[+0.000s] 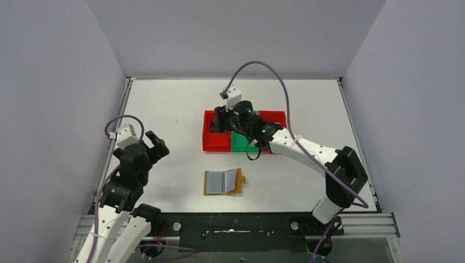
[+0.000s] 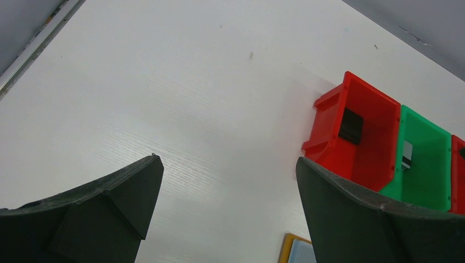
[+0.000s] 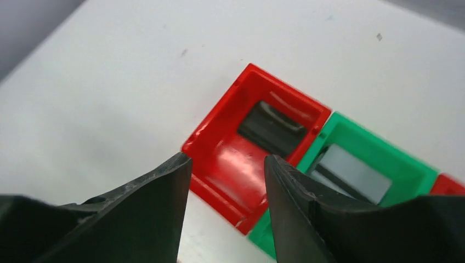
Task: Take the credit cards out of the card holder
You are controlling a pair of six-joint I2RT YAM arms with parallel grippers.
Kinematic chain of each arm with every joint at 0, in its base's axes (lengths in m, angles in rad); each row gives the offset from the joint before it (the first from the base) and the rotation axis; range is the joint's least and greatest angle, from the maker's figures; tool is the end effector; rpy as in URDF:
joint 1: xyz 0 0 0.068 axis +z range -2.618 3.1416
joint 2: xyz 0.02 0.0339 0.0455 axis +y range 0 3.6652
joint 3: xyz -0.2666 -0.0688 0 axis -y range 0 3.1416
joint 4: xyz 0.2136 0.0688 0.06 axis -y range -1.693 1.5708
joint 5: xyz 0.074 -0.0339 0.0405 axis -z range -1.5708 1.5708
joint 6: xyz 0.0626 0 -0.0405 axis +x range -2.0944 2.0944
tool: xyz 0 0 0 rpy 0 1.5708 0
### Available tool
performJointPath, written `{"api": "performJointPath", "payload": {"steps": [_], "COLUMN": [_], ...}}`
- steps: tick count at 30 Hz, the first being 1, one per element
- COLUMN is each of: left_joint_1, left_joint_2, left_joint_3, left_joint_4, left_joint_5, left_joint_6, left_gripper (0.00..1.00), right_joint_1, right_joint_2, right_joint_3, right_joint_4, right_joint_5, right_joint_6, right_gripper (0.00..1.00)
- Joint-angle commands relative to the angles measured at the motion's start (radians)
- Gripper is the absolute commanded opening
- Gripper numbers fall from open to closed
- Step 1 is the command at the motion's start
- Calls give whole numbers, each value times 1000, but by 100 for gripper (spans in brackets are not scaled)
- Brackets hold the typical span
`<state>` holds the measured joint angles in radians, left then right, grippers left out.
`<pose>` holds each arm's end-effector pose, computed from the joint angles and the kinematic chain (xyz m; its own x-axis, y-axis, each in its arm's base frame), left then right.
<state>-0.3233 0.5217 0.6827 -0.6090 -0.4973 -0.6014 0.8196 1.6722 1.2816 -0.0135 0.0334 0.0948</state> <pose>0.1103 -0.0055 0.2839 -0.2660 -0.4353 -0.8601 -0.3383 0.8776 -0.3396 0.2697 0.2857 0.2992 -0.3343 -0.2194 -0.9166 -0.6809 0.7286 0.0740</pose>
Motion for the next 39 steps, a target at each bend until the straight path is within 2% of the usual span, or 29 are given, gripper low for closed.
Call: {"api": "performJointPath", "payload": {"steps": [1, 3, 6, 11, 17, 23, 39], "left_joint_1": [10, 11, 13, 15, 18, 22, 27], "left_joint_2": [8, 12, 21, 40, 49, 46, 47], "left_joint_3": [5, 4, 4, 6, 5, 4, 3], "left_joint_4": [43, 43, 45, 45, 48, 48, 52], "left_joint_5": [6, 8, 12, 19, 22, 21, 29], "left_joint_6": [5, 5, 6, 7, 9, 8, 11], "left_gripper": [95, 94, 94, 95, 95, 95, 95], "right_joint_1": [88, 193, 327, 427, 471, 474, 471], "right_joint_2": [-87, -99, -75, -6, 91, 160, 258], "right_joint_3": [-136, -158, -157, -124, -52, -14, 15], "right_joint_4": [41, -9, -160, -298, -433, -475, -519], "right_joint_5": [9, 179, 389, 507, 506, 458, 390], "right_joint_6": [539, 597, 746, 866, 917, 923, 926], "right_gripper": [52, 58, 59, 60, 58, 54, 59]}}
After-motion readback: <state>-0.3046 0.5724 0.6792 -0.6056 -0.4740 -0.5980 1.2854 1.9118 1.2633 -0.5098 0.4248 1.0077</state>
